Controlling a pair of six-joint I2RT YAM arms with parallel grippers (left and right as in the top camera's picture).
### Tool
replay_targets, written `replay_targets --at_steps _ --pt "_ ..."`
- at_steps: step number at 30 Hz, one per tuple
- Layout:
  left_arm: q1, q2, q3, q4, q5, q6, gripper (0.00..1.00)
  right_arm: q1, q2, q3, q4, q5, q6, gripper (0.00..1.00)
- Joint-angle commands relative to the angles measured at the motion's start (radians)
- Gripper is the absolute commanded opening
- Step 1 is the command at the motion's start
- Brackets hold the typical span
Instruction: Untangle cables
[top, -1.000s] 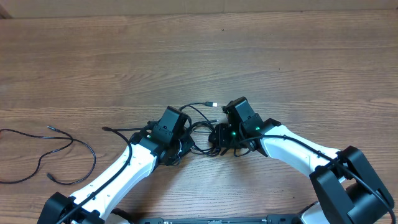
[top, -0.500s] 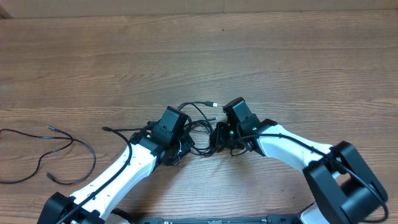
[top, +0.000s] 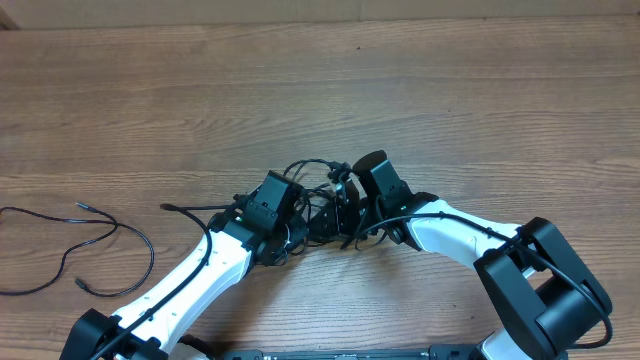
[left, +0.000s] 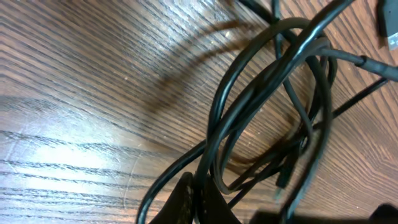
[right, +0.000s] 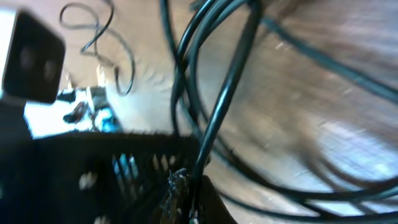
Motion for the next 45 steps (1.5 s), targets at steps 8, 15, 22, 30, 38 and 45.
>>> replay_targets --at_steps 8,15,22,30,38,45 --pt "0.323 -0.118 0.182 -0.045 0.241 0.387 0.04 0.006 0.002 0.002 -0.097 0.113 -0.029 0.04" --pt "0.486 -0.225 0.345 -0.042 0.541 0.598 0.04 0.006 0.002 0.002 -0.211 0.317 0.103 0.05" --pt "0.518 -0.277 0.408 -0.042 0.634 0.62 0.04 0.006 0.002 0.002 -0.215 0.32 0.108 0.28" --pt "0.518 -0.275 0.408 -0.254 0.36 0.266 0.04 0.004 0.002 0.002 -0.147 0.086 -0.037 0.49" --pt "0.518 -0.275 0.408 -0.361 0.327 -0.025 0.04 -0.008 -0.053 0.004 -0.089 -0.071 -0.036 0.57" --pt "0.518 -0.275 0.408 -0.378 0.309 -0.1 0.04 -0.008 -0.284 0.004 -0.204 0.028 0.055 0.72"
